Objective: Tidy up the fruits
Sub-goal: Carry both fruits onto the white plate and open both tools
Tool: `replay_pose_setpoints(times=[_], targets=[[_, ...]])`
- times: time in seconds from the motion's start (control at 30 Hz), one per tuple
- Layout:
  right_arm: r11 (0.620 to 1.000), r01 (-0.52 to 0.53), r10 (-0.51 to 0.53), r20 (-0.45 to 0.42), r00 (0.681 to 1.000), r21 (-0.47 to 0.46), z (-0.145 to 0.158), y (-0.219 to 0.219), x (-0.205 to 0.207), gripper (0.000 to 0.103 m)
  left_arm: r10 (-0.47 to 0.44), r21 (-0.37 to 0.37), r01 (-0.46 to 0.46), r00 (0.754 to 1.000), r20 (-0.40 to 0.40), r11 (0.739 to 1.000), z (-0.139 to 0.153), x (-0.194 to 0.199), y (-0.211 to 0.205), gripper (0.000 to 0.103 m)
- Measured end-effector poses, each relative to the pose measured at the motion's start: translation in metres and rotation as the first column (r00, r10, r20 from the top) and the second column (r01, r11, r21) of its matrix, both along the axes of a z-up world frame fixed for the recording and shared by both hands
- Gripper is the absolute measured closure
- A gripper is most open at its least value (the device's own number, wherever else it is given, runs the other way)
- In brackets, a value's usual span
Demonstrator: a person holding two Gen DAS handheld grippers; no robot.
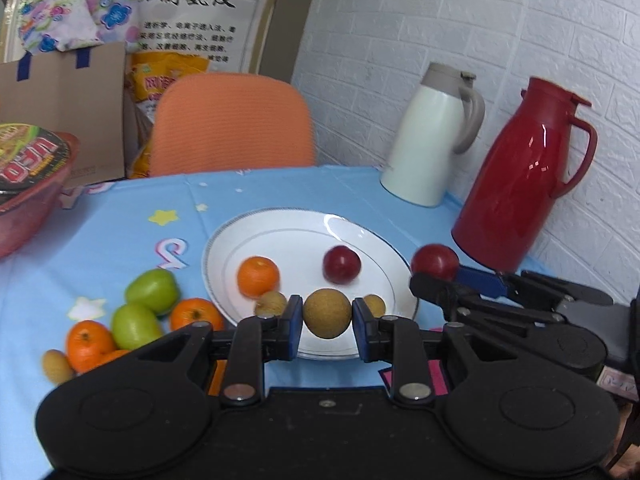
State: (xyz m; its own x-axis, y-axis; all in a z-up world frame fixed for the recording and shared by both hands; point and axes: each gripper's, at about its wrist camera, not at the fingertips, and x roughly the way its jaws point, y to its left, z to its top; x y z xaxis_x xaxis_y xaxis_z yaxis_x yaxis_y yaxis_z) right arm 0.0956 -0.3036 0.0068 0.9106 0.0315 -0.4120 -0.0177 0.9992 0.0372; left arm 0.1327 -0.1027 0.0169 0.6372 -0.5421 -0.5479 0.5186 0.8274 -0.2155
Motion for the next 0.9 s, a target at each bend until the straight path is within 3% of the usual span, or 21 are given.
replay_pose_setpoints(times=[0.23,0.9], targets=[[1.0,-0.005,0.005,-0.037,0.999,0.001,-0.008,-0.006,0.014,0.041,-0.006,0.019,0.007,0.999,-0.053,1.0,-0.018,0.015,-0.014,0.013],[0.998,-0.056,0.059,-0.137,0.989,0.029,-0.018,-0.006,0.051,0.041,0.012,0.071,-0.007,0.997,-0.072,0.997,-0.038,0.029,-0.031,0.013]])
